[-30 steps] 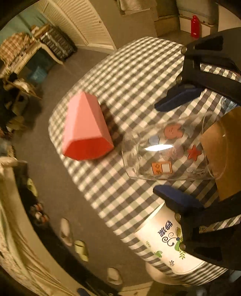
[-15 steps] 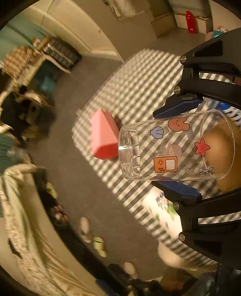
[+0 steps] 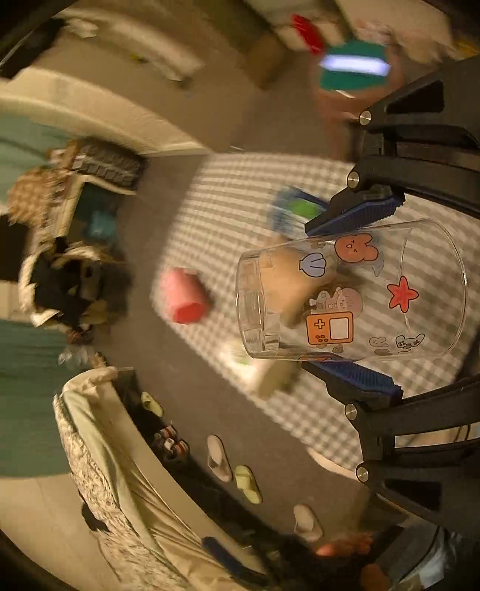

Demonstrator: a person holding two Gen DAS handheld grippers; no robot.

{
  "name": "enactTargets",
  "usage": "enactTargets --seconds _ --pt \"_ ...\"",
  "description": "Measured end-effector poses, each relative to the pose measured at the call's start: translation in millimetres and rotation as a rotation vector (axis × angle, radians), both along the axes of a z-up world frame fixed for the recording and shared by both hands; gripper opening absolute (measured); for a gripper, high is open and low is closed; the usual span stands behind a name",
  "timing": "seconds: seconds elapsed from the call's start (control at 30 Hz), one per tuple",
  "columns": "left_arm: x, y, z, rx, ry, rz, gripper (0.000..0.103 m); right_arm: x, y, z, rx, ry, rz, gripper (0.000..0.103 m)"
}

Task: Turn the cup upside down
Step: 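Rotate the held glass cup rim-down with the right gripper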

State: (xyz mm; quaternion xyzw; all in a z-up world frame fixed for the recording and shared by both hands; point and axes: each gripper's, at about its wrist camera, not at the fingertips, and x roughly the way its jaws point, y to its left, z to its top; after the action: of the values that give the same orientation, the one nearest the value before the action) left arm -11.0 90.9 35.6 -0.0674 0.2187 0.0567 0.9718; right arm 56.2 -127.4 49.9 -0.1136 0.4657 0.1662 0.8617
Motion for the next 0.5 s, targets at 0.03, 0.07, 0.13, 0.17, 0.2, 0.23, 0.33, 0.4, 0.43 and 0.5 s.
enactTargets --seconds 0.03,0.07,0.13,0.17,0.2,0.23,0.33,0.4,0.43,0.5 --pt "-4 -4 -2 0.006 0.005 -0.008 0.103 -10 -5 -18 0.033 0.051 -0.014 0.064" --pt "-7 -7 -5 0.008 0.012 -0.016 0.103 -15 -8 -31 0.055 0.082 -0.026 0.064" --pt "-16 -11 -14 0.005 0.030 -0.032 0.103 -20 -13 -63 0.091 0.146 -0.058 0.064" --pt "-18 -14 -18 0.006 0.039 -0.037 0.103 -21 -16 -80 0.107 0.181 -0.080 0.064" --pt "-20 -16 -23 0.008 0.050 -0.040 0.103 -20 -17 -93 0.119 0.205 -0.095 0.064" --pt "-22 -17 -27 0.009 0.060 -0.040 0.103 -19 -19 -106 0.132 0.229 -0.111 0.064" --pt "-23 -22 -41 0.014 0.094 -0.044 0.103 -13 -25 -130 0.173 0.276 -0.155 0.064" --pt "-21 -25 -49 0.018 0.117 -0.047 0.103 -11 -27 -139 0.181 0.275 -0.175 0.064" --pt "-22 -29 -54 0.020 0.123 -0.047 0.103 -7 -29 -141 0.183 0.274 -0.181 0.064" --pt "-18 -33 -60 0.023 0.143 -0.047 0.103 -3 -30 -145 0.191 0.266 -0.187 0.064"
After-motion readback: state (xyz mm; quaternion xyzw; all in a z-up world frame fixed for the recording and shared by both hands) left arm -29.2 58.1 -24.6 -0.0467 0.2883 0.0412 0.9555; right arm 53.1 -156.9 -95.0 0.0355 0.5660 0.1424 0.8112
